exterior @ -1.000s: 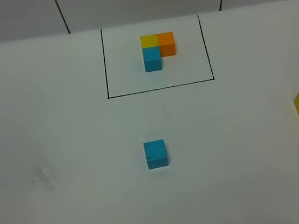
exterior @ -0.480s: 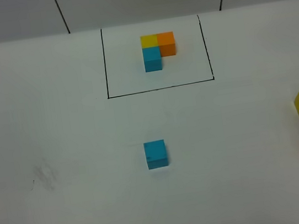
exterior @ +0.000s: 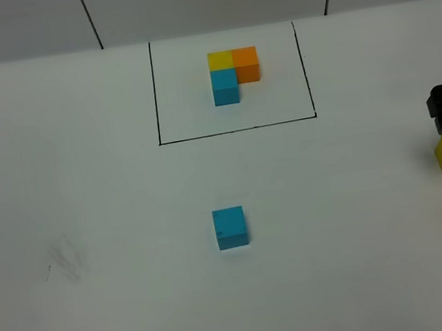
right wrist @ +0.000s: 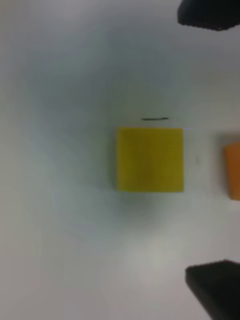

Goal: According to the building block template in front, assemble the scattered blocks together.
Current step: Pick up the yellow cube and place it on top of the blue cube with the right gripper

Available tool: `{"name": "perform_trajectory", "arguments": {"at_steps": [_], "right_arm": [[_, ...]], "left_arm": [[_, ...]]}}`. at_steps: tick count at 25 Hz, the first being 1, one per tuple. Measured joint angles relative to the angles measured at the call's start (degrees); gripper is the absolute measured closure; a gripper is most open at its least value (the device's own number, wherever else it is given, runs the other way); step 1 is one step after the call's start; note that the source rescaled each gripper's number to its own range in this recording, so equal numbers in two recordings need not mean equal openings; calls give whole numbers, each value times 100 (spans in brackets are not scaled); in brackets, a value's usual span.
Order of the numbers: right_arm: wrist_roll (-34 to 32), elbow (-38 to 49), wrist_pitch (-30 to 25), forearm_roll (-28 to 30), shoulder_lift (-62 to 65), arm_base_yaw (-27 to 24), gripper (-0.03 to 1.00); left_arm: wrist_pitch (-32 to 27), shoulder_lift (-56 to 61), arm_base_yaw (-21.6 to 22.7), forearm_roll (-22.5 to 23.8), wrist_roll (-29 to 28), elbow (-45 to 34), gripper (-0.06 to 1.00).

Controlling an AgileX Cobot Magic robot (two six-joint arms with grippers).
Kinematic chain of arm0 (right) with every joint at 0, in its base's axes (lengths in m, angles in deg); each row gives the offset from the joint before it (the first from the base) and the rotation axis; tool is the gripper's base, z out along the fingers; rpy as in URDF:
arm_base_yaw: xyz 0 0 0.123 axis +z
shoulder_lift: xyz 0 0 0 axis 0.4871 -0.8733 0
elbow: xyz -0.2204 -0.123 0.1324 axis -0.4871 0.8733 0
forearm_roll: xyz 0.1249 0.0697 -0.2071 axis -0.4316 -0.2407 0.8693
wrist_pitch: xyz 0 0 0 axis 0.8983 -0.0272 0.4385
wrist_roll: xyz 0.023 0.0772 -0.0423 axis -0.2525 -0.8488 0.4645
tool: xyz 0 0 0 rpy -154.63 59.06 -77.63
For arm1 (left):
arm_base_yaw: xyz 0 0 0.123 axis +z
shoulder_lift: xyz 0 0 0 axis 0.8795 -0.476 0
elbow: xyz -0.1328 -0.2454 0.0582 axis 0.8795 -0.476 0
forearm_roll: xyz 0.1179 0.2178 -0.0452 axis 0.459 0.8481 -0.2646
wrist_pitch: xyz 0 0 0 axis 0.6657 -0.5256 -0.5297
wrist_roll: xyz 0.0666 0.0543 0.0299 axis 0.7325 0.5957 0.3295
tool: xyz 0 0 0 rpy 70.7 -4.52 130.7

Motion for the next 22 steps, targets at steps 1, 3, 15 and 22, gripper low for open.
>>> {"name": "perform_trajectory", "arguments": {"at_steps": [1,3,15,22], "right_arm": [[0,1,49,0,-126,-38,7],[4,-6,87,-12,-320,-96,8],[41,-19,519,-64,-949,-128,10],[157,-19,1009,-64,-1460,-128,14]], "left_arm": [[0,0,0,0,0,0,26],[0,0,0,0,0,0,26],[0,0,0,0,0,0,26],[0,0,0,0,0,0,26]]}}
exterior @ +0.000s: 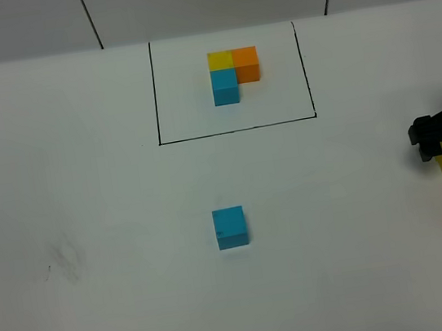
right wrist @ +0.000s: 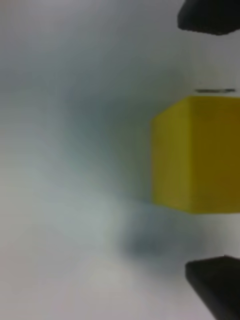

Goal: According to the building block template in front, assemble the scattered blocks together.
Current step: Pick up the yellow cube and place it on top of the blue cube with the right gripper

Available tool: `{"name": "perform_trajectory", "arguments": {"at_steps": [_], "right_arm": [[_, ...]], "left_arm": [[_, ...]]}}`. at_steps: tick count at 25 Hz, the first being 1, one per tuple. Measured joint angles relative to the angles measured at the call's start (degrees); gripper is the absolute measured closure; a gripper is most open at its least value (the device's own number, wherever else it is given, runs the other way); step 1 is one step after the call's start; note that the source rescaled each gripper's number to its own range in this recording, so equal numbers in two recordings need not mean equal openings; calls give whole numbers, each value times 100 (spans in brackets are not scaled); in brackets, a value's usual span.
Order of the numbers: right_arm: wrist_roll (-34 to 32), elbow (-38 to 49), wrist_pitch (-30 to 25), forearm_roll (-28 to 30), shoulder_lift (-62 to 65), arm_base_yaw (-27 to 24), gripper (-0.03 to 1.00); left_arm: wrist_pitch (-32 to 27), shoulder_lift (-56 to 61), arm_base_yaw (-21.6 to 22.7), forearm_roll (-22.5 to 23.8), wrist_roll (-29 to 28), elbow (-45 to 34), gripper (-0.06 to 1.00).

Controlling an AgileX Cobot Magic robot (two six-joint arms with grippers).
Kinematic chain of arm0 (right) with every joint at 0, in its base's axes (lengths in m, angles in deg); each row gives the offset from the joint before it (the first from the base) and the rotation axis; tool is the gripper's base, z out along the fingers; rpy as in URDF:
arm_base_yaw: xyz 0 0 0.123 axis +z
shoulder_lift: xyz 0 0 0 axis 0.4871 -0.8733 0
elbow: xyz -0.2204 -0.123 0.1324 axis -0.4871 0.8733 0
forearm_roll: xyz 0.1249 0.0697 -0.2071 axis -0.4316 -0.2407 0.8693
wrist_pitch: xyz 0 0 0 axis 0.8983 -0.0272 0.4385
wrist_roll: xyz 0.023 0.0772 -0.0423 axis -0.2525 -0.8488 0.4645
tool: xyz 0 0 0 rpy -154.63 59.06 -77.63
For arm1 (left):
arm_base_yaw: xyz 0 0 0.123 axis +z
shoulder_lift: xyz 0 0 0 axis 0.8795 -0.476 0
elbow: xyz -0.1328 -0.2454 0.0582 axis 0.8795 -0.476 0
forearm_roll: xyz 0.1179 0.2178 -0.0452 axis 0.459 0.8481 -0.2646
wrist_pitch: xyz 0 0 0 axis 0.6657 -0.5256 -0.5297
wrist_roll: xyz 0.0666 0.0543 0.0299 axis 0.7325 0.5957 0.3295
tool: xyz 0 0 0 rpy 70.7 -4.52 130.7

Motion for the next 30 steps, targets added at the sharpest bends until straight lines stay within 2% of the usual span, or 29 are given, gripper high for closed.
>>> {"name": "perform_trajectory", "arguments": {"at_steps": [2,4,7,13,16,19,24,30], "right_arm": [[0,0,79,0,-92,0,21],[1,0,105,0,-191,0,34],[1,-10,120,-12,-229,0,71],[27,-177,-143,94,120,136,73],[-36,-399,-386,-20,593,425,73],[-363,-671,-601,-368,882,869,73],[-1286,-1229,-866,-524,717,2132,73],[-3248,-2418,-1920,250,-161,3523,73]], "left_arm": [[0,0,0,0,0,0,26],[0,0,0,0,0,0,26],[0,0,0,0,0,0,26],[0,0,0,0,0,0,26],[0,0,0,0,0,0,26],[0,0,0,0,0,0,26],[0,0,0,0,0,0,26],[0,0,0,0,0,0,26]]}}
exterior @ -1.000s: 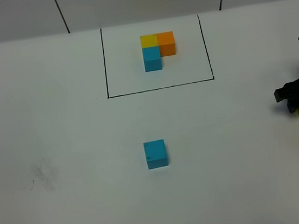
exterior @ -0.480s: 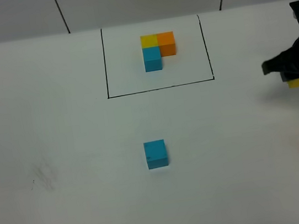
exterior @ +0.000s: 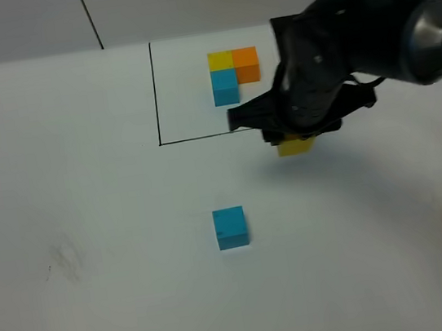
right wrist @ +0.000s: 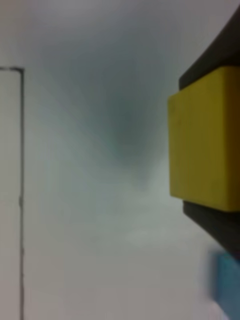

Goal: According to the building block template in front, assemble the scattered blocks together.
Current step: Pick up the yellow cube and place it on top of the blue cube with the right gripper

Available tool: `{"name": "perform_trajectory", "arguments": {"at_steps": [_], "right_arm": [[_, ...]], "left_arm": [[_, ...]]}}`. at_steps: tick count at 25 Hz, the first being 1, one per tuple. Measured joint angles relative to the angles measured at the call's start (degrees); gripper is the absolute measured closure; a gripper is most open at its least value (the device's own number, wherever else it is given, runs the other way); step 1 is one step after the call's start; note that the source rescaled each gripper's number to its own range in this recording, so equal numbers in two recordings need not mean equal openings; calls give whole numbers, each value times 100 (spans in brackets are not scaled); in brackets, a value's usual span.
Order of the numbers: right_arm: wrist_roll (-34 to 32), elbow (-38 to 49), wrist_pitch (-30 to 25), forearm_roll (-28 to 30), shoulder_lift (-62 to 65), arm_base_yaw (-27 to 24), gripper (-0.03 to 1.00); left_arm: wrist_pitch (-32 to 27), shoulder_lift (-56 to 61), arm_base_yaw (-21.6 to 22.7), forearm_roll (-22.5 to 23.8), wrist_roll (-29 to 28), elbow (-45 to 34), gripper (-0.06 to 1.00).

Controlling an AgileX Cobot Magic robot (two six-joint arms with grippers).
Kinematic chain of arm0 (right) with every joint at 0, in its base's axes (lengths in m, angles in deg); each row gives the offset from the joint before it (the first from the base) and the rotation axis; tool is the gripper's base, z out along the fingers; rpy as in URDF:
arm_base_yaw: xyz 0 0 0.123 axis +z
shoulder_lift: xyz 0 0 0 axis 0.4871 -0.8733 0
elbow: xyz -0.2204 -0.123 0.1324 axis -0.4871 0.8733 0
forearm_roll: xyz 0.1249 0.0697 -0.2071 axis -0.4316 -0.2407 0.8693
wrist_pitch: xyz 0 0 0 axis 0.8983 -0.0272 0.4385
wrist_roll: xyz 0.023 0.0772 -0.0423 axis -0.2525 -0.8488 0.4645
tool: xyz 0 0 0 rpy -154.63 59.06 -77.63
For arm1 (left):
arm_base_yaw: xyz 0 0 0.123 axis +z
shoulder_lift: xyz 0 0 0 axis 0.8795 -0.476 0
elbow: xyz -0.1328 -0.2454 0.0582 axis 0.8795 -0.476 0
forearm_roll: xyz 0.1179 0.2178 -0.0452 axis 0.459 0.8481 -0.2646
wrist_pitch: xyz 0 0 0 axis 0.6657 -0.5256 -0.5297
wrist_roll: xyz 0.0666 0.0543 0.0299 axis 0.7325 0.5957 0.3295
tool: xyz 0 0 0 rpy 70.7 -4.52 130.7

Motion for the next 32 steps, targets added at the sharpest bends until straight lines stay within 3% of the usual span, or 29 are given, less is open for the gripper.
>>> {"name": "perform_trajectory", "arguments": {"at_steps": [6,20,32], "right_arm": [[-1104,-1209,-721,428,-941,783,73],[-839,-1588,-555,194,-1473,1216,73],[-1275,-1588,-586,399,-1718,1206,73]], "left_arm": [[0,0,0,0,0,0,26],[0,0,0,0,0,0,26],[0,0,0,0,0,0,26]]}}
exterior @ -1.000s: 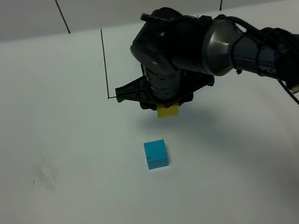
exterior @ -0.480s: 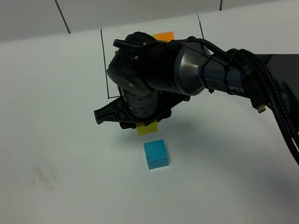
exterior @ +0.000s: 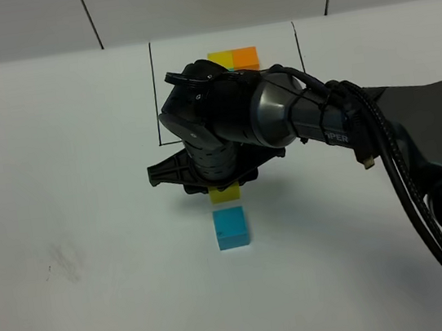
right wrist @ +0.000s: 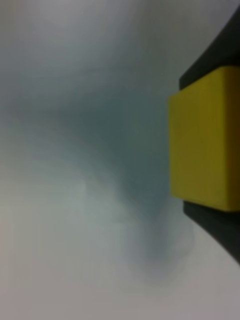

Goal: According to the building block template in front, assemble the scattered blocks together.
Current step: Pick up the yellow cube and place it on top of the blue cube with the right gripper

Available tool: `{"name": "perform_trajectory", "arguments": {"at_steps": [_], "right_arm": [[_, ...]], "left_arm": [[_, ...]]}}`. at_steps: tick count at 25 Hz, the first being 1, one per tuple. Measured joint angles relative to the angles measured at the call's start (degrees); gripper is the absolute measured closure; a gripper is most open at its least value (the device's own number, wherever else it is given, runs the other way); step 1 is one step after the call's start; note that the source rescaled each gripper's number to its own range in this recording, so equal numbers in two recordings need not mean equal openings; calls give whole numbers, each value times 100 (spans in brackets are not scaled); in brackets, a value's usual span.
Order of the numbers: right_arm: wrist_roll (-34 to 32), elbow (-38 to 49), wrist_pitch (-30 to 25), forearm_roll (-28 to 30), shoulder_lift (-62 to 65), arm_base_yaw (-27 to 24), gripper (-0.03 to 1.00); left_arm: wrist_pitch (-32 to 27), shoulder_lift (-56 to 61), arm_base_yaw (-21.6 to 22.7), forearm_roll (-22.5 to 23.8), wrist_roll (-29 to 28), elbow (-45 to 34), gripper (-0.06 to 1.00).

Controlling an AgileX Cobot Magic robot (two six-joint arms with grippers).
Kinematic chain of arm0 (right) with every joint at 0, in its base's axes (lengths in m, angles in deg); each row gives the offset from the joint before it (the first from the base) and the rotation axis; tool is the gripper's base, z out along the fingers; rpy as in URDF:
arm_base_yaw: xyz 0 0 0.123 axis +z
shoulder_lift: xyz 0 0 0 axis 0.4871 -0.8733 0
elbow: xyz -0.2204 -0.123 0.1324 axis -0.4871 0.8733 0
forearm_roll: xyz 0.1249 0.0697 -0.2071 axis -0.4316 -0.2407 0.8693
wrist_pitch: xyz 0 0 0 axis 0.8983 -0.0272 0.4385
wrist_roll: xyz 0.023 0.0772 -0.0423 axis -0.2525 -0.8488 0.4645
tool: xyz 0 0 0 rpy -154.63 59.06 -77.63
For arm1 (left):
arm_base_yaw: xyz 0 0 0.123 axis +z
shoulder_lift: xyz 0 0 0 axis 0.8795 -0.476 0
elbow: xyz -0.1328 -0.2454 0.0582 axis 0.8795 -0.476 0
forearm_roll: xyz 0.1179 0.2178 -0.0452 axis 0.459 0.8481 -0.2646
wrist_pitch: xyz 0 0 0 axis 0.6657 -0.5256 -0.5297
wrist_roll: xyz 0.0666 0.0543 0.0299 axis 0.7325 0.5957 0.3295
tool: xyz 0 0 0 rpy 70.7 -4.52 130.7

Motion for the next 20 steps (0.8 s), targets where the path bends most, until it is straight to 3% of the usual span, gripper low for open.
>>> {"name": "perform_trajectory", "arguments": {"at_steps": [20], "right_arm": [[-123,-7,-21,-175,-407,0,73]], "left_arm": [[0,0,0,0,0,0,26]]}}
